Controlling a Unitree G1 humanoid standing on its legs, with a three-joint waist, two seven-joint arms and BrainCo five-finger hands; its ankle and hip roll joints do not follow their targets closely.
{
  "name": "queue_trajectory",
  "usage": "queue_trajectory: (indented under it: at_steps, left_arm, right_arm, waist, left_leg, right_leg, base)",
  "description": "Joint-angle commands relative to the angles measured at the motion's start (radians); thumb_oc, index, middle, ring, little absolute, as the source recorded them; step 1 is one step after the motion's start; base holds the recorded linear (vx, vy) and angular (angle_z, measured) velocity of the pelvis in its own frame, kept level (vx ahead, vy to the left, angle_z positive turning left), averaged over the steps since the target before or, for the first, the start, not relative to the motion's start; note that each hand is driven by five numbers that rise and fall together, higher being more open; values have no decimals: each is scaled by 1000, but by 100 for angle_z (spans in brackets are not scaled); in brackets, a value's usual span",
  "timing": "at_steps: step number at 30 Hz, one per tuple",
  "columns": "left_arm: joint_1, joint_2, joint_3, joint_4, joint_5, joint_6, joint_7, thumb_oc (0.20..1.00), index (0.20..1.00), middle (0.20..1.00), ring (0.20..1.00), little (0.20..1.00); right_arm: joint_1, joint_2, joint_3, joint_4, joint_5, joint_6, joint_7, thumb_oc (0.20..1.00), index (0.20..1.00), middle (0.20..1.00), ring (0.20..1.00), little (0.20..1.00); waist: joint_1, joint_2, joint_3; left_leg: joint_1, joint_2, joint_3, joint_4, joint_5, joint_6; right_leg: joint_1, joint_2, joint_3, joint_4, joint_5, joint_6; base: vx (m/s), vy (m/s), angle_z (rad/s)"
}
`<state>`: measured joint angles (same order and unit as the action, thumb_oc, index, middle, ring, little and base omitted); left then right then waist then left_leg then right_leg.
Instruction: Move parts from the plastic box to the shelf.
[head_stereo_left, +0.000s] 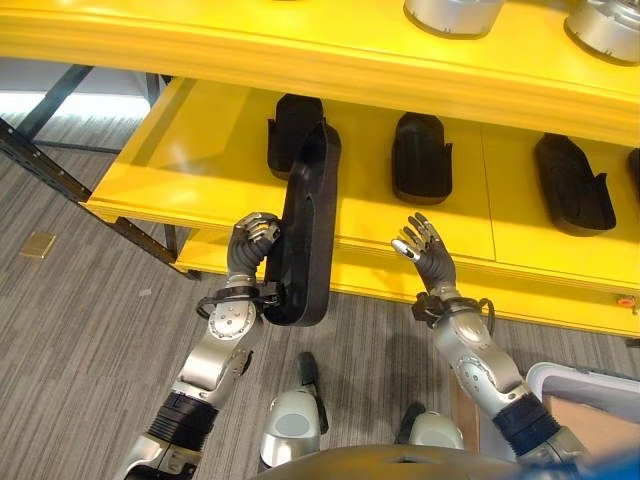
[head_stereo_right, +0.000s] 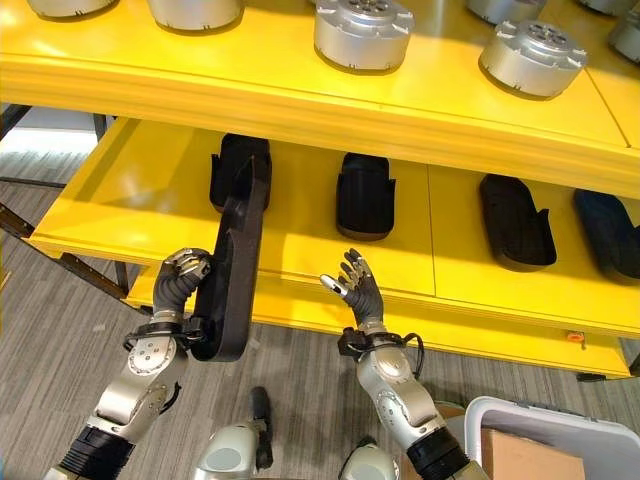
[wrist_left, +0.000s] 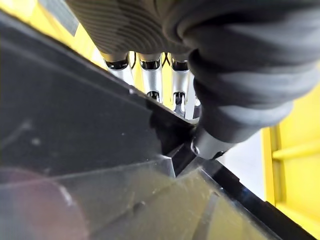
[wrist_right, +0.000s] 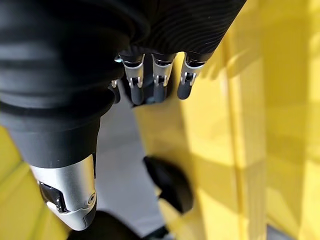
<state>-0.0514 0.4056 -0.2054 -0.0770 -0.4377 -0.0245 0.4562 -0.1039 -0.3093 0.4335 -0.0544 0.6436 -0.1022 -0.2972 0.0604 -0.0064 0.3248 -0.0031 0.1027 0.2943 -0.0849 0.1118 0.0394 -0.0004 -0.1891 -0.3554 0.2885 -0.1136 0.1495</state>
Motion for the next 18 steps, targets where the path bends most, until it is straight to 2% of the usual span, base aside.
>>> queue_trajectory:
  at_steps: [1, 2, 3, 5, 13, 14, 15, 17, 18]
  left_arm:
    - [36, -14, 32, -139, 47, -95, 56, 200, 200, 200, 200, 200]
    - [46, -18, 33, -141, 52, -107, 57, 200, 200, 200, 200, 200]
    - [47, -19, 33, -142, 52, -107, 57, 200, 200, 200, 200, 200]
    - [59, -30, 41, -141, 57, -115, 48, 200, 200, 200, 200, 200]
    - [23, -22, 79, -116, 95, -133, 106, 200, 200, 200, 200, 200]
    - [2, -17, 93, -100, 107, -139, 135, 200, 200, 200, 200, 200]
    - [0, -16, 94, -98, 106, -139, 137, 200, 200, 200, 200, 200]
    - [-21, -17, 100, -75, 102, -144, 162, 200, 200, 200, 200, 200]
    - [-37, -15, 103, -57, 106, -151, 175, 200, 200, 200, 200, 200]
  right_arm:
    - [8, -31, -60, -70, -29, -2, 83, 1000, 1000, 1000, 1000, 1000]
    - [23, -38, -65, -81, -42, -8, 84, 1000, 1000, 1000, 1000, 1000]
    - [24, -38, -64, -82, -42, -8, 83, 1000, 1000, 1000, 1000, 1000]
    - [62, -43, -85, -97, -59, -13, 77, 1000, 1000, 1000, 1000, 1000]
    - [59, -49, -90, -68, -80, -41, 94, 1000, 1000, 1000, 1000, 1000]
    - [55, -55, -92, -69, -80, -29, 110, 1000, 1000, 1000, 1000, 1000]
    - [55, -56, -93, -69, -80, -28, 111, 1000, 1000, 1000, 1000, 1000]
    - [54, -68, -99, -65, -75, -15, 127, 1000, 1000, 1000, 1000, 1000]
    - [53, -82, -104, -56, -77, -10, 141, 1000, 1000, 1000, 1000, 1000]
  waist:
    - [-27, -25, -41]
    - [-43, -28, -41]
    - [-44, -28, -42]
    - [-75, -29, -52]
    - [-95, -12, -76]
    - [-109, -3, -74]
    - [-110, -3, -74]
    - [-119, -4, -72]
    - [-120, -9, -68]
  left_leg:
    - [112, -112, 45, -2, -152, -8]
    - [117, -124, 24, -2, -156, -7]
    - [117, -123, 23, -2, -156, -7]
    - [123, -144, -21, -2, -161, 7]
    - [120, -142, -4, 35, -176, 4]
    - [118, -147, 23, 97, -211, 4]
    - [117, -149, 26, 107, -215, 4]
    - [88, -159, 42, 238, -267, -3]
    - [41, -148, 32, 348, -265, -25]
  right_leg:
    - [-34, 135, -26, -200, 116, -33]
    - [-53, 150, 22, -224, 147, -29]
    - [-52, 151, 22, -227, 148, -29]
    - [-61, 157, 119, -232, 172, -26]
    - [-41, 148, 131, -215, 130, -36]
    - [-36, 140, 121, -190, 103, -42]
    - [-35, 139, 120, -188, 100, -44]
    - [-17, 127, 112, -174, 79, -61]
    - [3, 122, 125, -177, 71, -79]
  base:
    - [43, 19, 16]
    - [28, 12, 40]
    - [107, 21, 38]
    - [172, -22, 37]
    - [105, -13, 23]
    - [65, 26, 8]
    - [90, 48, 5]
    - [65, 37, 2]
    - [59, 27, -1]
